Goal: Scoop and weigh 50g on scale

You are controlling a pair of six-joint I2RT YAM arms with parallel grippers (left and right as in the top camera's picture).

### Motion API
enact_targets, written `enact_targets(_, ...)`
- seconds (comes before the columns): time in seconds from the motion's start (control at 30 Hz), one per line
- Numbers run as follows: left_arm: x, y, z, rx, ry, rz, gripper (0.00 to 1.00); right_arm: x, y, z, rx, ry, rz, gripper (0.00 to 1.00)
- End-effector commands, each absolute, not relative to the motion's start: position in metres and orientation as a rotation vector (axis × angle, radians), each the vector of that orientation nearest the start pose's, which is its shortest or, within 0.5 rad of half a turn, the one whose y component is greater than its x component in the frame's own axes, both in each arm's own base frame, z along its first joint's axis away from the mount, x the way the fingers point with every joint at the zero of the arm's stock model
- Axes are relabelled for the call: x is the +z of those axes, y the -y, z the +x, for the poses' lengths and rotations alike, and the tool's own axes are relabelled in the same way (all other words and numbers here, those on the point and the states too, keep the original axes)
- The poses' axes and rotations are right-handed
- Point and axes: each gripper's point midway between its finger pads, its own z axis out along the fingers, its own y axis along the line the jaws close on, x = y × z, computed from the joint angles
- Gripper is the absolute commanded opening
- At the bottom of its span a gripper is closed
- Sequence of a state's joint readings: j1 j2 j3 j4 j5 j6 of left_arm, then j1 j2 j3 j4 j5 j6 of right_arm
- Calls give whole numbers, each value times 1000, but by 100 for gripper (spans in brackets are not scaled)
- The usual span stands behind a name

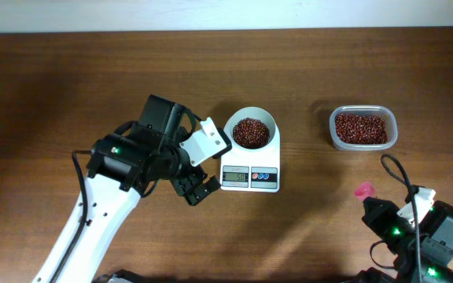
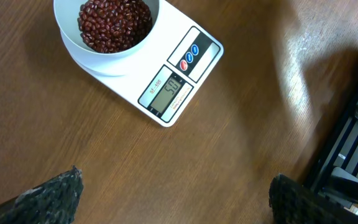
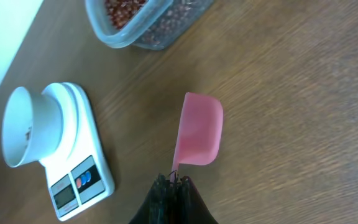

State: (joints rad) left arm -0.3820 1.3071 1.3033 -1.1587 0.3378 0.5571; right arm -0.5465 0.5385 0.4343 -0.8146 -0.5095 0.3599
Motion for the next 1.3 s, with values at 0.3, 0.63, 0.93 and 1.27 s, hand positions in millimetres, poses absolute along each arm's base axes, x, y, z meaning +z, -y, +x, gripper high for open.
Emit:
enact_targets(0.3,210,162,248,-421,-2337,1309,99,80,22,253,564,-2277,819,4)
enact_targets(0.63,210,162,248,-421,-2337,1309,99,27,27,249,572,-2410,1059,13)
enact_targets(0.93,210,162,248,-421,-2337,1309,99,17,20,230,581,-2484,1121,53)
enact_targets(1.27,210,162,248,-421,-2337,1309,99,80,25,244,579,-2484,1115,99)
